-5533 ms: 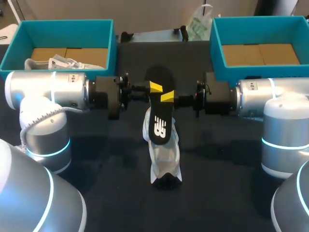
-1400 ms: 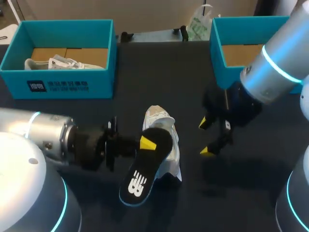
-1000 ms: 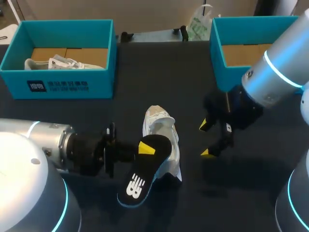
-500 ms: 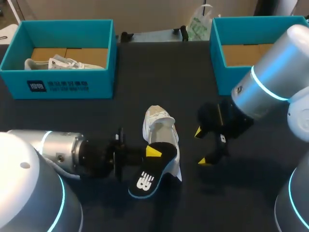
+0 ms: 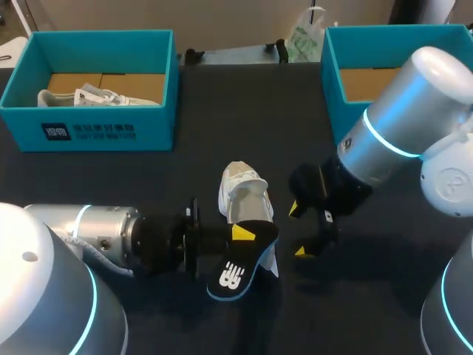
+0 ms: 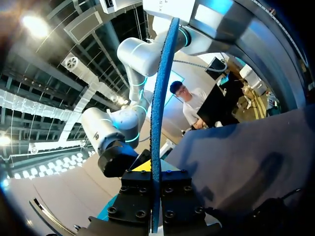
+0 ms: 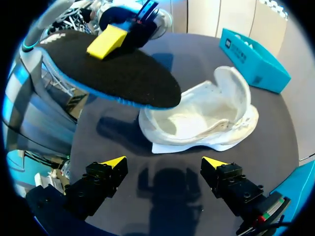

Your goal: Take the shoe out of the shoebox, open the shoe tongue, remove and reinsert the insole, then place the shoe into the shoebox

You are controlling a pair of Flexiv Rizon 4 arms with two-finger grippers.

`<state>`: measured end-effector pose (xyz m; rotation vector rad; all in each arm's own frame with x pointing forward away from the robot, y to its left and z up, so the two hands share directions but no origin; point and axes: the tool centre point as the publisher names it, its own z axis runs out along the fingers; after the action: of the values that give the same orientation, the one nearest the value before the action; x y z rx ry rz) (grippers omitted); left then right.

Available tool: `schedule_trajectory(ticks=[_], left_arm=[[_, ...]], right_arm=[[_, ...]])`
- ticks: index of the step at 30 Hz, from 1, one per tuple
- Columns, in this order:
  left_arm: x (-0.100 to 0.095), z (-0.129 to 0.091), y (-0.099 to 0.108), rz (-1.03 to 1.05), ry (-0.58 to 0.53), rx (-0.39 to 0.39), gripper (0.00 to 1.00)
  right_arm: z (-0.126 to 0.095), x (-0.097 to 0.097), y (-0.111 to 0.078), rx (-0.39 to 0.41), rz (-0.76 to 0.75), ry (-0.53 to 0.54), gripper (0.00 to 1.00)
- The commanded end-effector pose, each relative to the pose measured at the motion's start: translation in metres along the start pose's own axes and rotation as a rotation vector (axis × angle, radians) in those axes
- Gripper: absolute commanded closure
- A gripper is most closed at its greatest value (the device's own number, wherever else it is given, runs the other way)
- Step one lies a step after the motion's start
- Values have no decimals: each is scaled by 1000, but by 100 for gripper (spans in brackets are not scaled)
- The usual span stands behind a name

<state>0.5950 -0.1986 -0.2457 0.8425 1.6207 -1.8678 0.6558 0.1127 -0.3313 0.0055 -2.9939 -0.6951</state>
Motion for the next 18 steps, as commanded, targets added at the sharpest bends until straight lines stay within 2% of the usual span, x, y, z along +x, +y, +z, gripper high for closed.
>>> schedule_trajectory(ticks=[1,3,10,12,18], left_arm=[[2,0,12,2,-17,22,100],[1,-1,15,3,-21,29,100],[0,-2,24,-12,-29,10,100],[-2,-4,23,-8,-28,-31,100],[-2,-4,23,-8,-28,-31,100]], right_arm=[[27,-17,2,-7,7,31,0],[31,-18,3,-27,11,30,0],[37,-22,7,-18,7,17,0],[38,-22,7,-13,11,19,0],[43,-23,5,-14,26,16,0]])
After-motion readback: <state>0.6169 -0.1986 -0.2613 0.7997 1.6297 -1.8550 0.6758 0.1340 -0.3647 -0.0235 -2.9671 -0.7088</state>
